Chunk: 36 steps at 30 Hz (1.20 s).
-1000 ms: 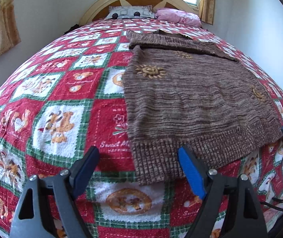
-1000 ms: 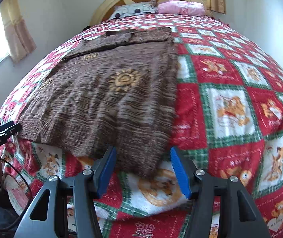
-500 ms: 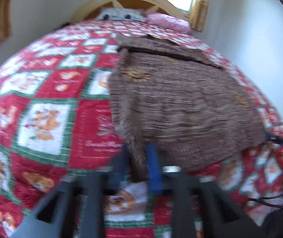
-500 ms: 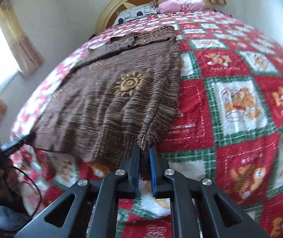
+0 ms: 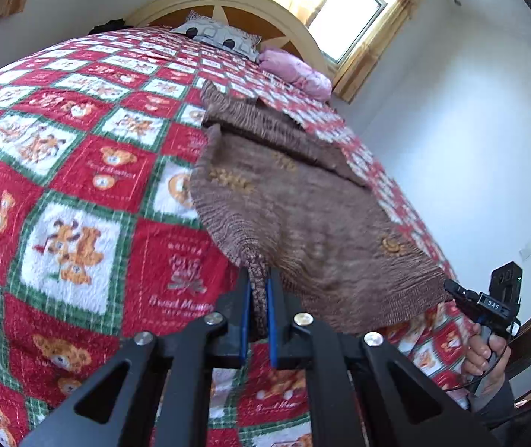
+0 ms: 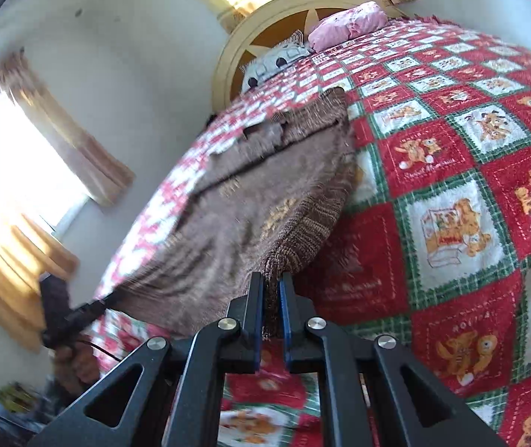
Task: Fold small clothes
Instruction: 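Grasp the sweater hem with the right tool while the left tool grasps it too, then lift the hem with both tools and fold it over toward the collar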
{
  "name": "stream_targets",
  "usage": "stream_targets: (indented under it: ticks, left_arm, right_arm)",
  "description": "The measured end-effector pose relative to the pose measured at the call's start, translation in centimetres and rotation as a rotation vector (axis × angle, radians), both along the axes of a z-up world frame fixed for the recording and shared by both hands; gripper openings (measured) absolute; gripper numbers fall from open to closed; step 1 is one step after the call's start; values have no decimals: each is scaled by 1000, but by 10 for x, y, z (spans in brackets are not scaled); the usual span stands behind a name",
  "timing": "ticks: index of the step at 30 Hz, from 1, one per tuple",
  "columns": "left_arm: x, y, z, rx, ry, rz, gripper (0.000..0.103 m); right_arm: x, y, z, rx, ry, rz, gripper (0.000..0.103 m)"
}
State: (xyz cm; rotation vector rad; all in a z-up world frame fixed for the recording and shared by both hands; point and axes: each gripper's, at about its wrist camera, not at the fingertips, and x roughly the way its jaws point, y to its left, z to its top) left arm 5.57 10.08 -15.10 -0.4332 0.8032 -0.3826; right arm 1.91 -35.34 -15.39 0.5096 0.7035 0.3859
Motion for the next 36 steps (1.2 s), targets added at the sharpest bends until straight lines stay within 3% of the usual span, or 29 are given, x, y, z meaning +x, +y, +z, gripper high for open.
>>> stream_targets:
  ticks: [7,17,23,36]
  left_arm:
    - [44,8,36,-54,-60,8,8]
    - [139,15,66,-42,-103,56,8]
    - [199,11,69,-46,-85,73,8]
    - [318,-13,40,77,-9,68,8]
  right_arm:
    - [34,-10,38,56,-53,-30,7]
    - [122,-15,88,27,-96,-65,7]
    - [186,-24,92,60,-62,-100,7]
    - [324,-37,60,7,76,-160,7]
